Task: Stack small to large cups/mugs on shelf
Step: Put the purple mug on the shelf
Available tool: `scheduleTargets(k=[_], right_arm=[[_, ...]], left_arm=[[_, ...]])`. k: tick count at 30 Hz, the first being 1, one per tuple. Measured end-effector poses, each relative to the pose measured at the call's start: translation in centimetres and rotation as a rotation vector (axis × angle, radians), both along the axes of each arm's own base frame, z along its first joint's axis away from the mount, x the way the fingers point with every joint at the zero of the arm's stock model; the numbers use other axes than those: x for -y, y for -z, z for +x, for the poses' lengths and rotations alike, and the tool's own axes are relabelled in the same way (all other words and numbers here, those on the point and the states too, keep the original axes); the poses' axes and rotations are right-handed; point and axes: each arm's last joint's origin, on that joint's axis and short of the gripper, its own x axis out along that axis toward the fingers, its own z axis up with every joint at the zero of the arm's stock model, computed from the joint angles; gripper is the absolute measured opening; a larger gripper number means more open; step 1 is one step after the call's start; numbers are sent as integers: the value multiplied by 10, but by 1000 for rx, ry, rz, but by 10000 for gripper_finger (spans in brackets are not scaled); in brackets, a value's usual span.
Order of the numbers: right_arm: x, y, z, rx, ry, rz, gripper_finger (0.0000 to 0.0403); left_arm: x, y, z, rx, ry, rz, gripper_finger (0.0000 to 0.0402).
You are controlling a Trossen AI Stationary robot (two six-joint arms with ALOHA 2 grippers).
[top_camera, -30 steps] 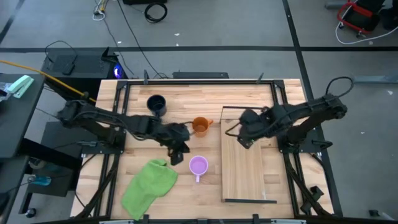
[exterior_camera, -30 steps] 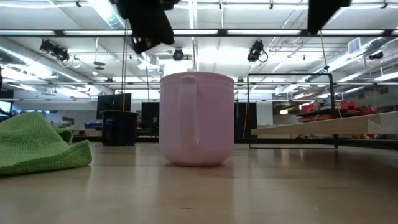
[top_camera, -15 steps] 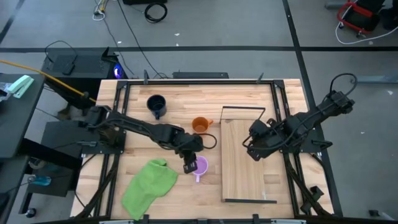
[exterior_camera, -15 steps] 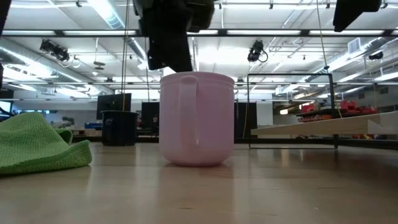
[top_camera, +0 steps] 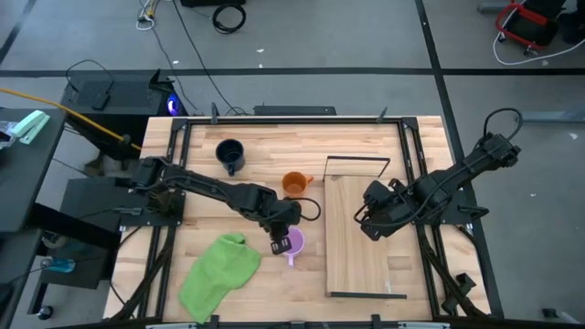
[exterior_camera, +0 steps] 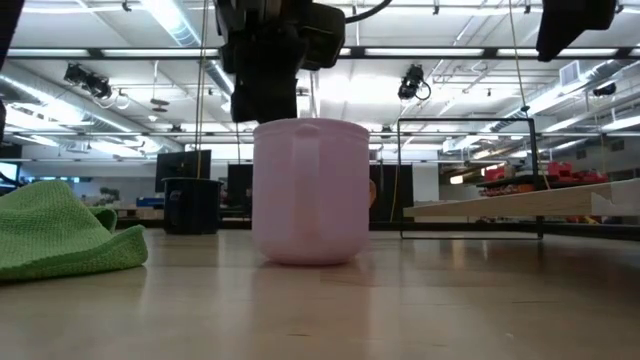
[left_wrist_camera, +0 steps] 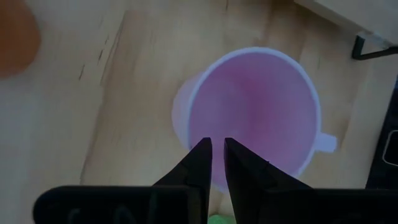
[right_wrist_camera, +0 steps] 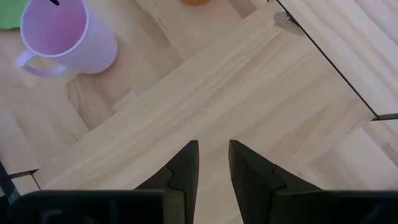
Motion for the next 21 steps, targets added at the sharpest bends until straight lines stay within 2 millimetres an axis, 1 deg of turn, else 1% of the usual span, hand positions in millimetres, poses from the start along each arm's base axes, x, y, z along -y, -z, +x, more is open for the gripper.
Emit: scheduleTargets(k=[4,12,15,21], right_arm=[[0,0,0,4,1,2,95],[-1,0,1,14,-2,7,95],[-1,0,1,14,-2,7,95],[-1,0,1,13,-6,5,95]], left_arm=[[-1,0,0,0,-21,11,50],[-9,0,3,2,-103,4,50],[-9,-1,3,16,-110,-2,50],[-8,-16,8,54,-109,-10,50]])
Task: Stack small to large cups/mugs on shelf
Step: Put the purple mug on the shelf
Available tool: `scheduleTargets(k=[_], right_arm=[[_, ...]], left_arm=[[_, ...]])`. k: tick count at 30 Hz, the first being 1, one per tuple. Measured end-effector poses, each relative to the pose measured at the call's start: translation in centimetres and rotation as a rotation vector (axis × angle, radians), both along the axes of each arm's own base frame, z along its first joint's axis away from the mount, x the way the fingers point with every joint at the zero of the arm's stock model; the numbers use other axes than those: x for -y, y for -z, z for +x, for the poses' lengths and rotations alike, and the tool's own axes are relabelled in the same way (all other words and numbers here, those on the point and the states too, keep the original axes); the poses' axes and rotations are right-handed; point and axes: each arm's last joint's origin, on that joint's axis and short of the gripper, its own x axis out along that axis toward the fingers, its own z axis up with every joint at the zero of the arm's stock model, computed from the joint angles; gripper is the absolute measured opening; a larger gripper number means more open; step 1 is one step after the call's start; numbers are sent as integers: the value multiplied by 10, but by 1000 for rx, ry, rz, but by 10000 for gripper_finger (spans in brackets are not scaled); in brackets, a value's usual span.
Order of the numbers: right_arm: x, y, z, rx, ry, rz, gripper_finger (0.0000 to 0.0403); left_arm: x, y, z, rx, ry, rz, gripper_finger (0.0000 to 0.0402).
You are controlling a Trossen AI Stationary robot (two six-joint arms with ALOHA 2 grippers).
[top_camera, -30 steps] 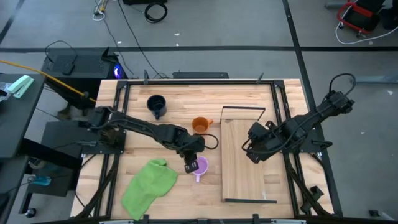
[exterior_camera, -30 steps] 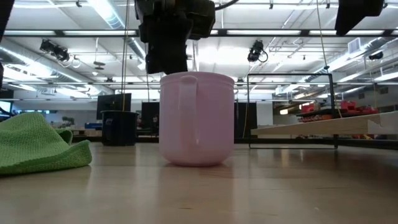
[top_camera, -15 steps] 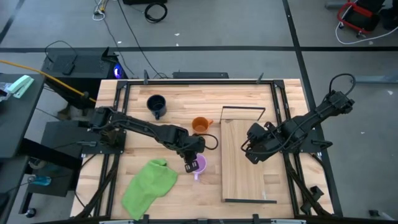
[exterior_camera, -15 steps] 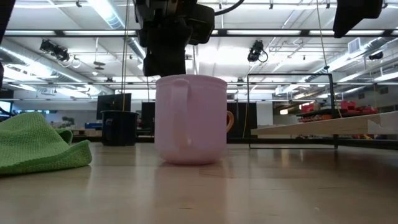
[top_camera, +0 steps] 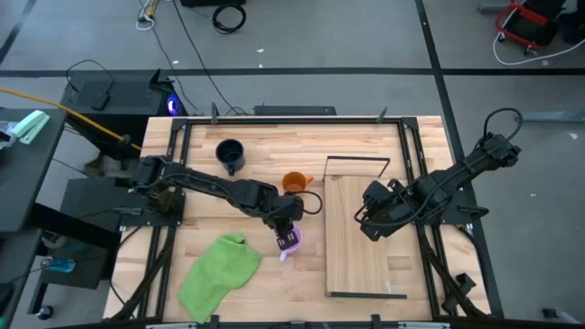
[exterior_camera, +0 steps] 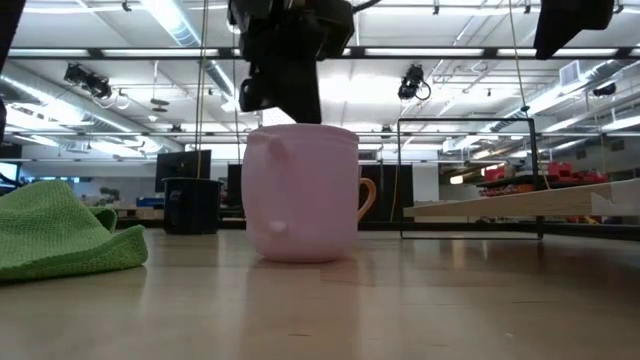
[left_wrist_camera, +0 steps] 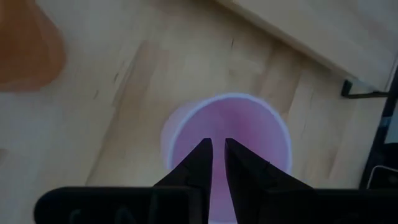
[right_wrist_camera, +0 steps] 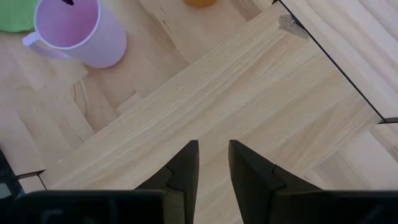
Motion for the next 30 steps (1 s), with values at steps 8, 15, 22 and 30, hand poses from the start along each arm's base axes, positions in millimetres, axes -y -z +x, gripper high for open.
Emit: scheduleTargets(k=[8,15,22,30], right_arm=[[0,0,0,0,-3,-1,95],[0,0,0,1,-10,-3,95],[-1,0,1,9,-10,2,95],[-1,-1,2,24,-10,10,95]], left_arm=[[-9,-2,-4,-57,-29,31,50],[-8,9,-4,-128,-6,11,50],[-7,16,-3,-158,-3,10,50],[-6,36,2,-226,-43,4,46]])
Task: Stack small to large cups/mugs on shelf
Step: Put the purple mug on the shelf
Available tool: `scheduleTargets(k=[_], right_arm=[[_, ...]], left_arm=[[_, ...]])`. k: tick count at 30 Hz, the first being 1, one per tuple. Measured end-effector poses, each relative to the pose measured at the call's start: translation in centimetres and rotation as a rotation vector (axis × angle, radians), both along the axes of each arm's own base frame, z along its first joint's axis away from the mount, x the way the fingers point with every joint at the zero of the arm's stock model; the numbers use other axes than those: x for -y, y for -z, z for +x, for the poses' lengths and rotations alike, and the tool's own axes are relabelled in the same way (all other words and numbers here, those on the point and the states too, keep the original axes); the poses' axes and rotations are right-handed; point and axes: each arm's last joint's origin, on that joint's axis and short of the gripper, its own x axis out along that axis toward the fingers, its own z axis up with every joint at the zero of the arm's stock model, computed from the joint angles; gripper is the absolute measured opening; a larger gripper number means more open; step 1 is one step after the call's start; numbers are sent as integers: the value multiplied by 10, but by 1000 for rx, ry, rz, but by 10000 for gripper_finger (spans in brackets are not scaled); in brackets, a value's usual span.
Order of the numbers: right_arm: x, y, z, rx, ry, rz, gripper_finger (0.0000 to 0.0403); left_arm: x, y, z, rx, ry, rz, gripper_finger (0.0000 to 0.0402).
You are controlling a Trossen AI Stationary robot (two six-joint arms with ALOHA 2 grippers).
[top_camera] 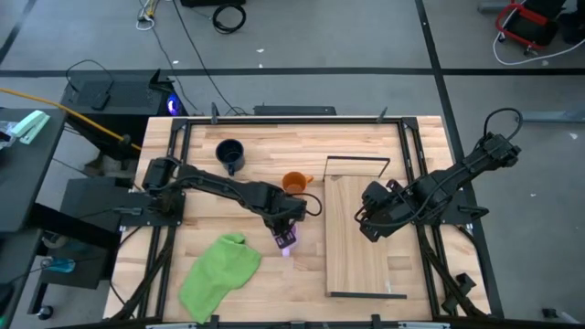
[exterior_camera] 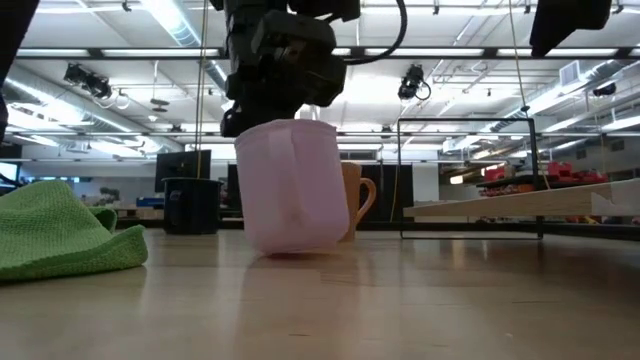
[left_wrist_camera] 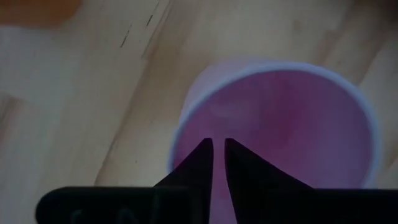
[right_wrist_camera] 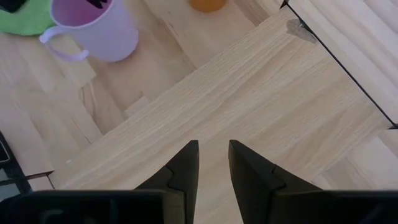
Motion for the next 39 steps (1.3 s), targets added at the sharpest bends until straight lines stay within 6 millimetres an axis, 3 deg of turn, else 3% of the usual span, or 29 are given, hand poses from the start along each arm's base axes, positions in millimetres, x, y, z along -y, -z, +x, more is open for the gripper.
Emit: scheduleTargets(k=[14,24,31,39], right_arm=[[0,0,0,3,0,2,95],[0,0,0,3,0,2,95],[0,0,0,3,0,2,95],[0,0,0,3,0,1,95]], left_arm=[[0,-5,3,18,-64,-65,17],[-1,-44,14,104,-29,-1,38],[-14,-42,3,-29,-46,50,65],[-21,-42,2,-46,-65,74,102]])
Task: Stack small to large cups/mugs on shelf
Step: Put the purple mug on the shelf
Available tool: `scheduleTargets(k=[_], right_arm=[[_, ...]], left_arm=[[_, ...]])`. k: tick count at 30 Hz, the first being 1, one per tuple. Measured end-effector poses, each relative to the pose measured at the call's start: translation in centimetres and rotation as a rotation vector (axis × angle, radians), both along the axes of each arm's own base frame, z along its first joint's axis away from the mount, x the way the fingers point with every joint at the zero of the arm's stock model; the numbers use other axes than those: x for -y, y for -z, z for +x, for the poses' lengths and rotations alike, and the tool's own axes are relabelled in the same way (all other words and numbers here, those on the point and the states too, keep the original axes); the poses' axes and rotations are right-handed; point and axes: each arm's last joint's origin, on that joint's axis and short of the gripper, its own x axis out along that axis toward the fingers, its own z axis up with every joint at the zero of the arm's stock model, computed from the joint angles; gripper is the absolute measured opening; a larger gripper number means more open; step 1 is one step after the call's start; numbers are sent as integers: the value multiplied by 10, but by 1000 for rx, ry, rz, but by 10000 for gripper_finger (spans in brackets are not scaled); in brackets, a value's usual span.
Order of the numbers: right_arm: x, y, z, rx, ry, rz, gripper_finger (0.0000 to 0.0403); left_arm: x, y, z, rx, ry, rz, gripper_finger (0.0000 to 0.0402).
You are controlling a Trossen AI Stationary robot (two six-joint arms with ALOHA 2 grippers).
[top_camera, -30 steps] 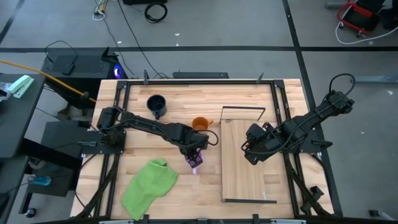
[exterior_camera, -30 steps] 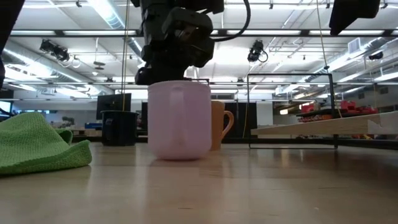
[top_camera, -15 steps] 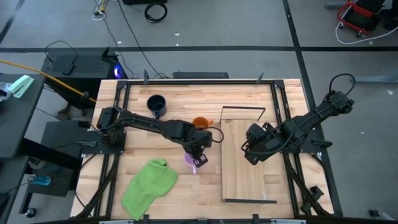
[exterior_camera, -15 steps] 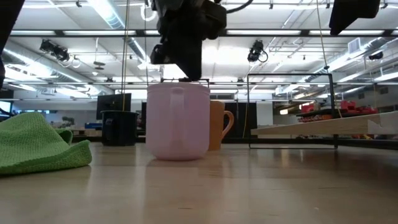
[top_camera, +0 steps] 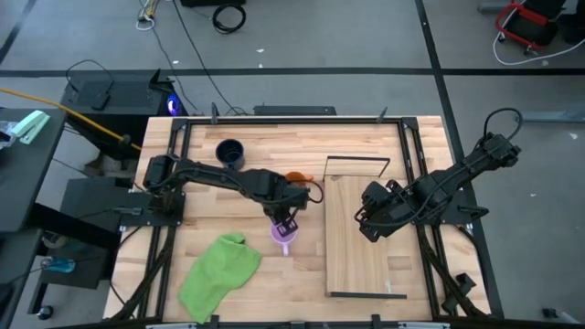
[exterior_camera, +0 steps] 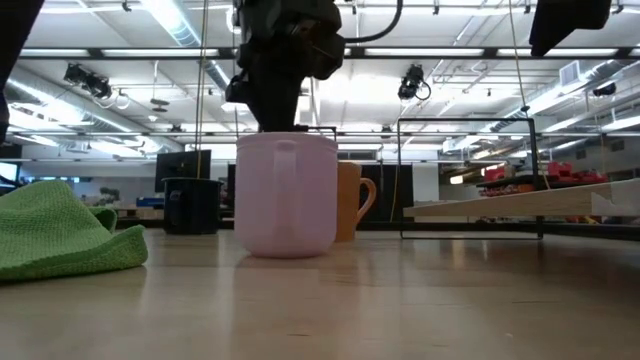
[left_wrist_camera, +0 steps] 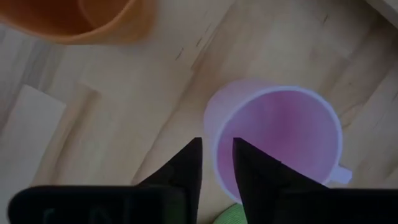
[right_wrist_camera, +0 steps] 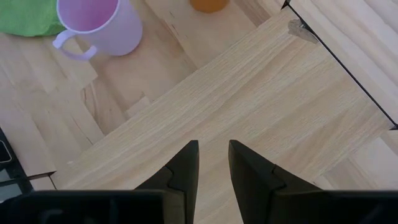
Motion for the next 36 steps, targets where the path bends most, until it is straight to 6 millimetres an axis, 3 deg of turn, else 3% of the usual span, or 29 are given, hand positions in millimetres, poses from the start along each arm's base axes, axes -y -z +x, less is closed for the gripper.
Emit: scheduleTargets(k=[10,18,25,33,36], right_arm=[[0,0,0,-2,-7,-3,95],[0,0,0,-2,-10,-5,95],[0,0,0,-3,-14,-7,95],[0,0,0,-5,-22,-11,95],[0,0,0,-6,-23,-12,95]], left_arm=[[-2,13,-1,-90,11,10,134],[-1,21,3,-103,15,-22,134],[-1,22,5,-84,-35,-34,96],[1,21,10,-35,-50,-68,18],[1,21,11,-30,-62,-72,11]])
